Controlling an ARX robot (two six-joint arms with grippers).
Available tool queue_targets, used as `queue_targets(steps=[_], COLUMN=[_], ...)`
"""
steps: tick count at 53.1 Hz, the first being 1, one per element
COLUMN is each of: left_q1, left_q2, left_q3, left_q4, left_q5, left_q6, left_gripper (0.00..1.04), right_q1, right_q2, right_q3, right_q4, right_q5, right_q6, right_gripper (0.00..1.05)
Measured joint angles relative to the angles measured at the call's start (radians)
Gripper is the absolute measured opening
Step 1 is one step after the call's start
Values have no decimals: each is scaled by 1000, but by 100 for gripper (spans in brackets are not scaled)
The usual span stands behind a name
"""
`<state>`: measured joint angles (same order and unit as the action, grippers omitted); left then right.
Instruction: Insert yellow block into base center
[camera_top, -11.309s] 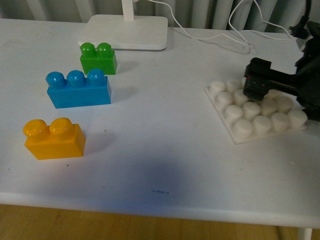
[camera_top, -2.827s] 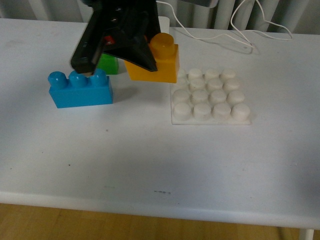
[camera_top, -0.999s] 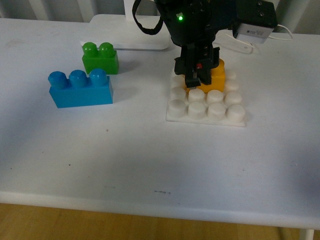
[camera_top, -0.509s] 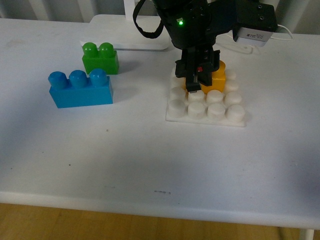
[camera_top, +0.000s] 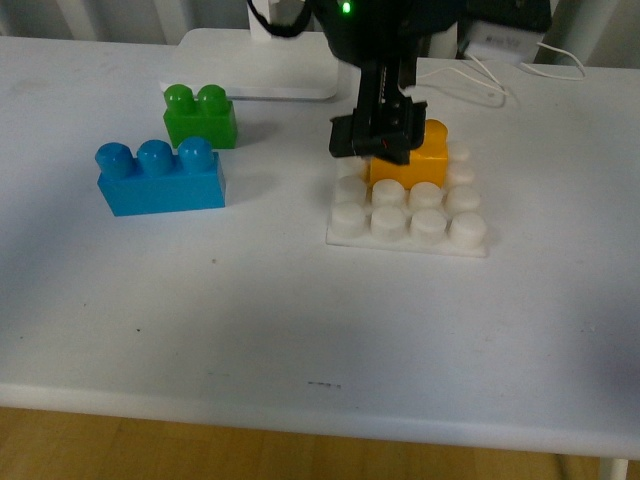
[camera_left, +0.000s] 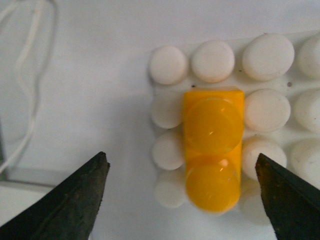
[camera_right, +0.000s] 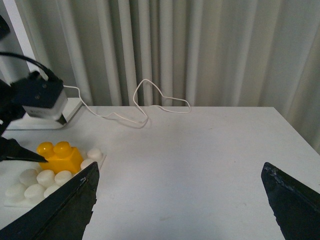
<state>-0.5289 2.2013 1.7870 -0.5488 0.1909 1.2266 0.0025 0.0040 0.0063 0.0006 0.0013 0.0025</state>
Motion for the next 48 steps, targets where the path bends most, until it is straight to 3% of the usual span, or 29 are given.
queue_targets(steps=[4,16,25,37,48], left_q1=[2,4,15,106,177], left_q2=[-56,-308,-547,-975,-1318], left_q3=[-30,-246,-538,-1051,-1372], left_q4=[34,230,499,829,874], left_q5=[-3,-50,-121,-296,-427], left_q6=[11,27,-31,-199,-434], left_gripper=[100,98,98,98,98], right_q1=[0,0,0,0,0], right_q2=[0,0,0,0,0], right_q3=[0,0,0,0,0], right_q4=[0,0,0,0,0], right_q5=[0,0,0,0,0], right_q6=[0,0,0,0,0], right_gripper=[95,95,95,95,95])
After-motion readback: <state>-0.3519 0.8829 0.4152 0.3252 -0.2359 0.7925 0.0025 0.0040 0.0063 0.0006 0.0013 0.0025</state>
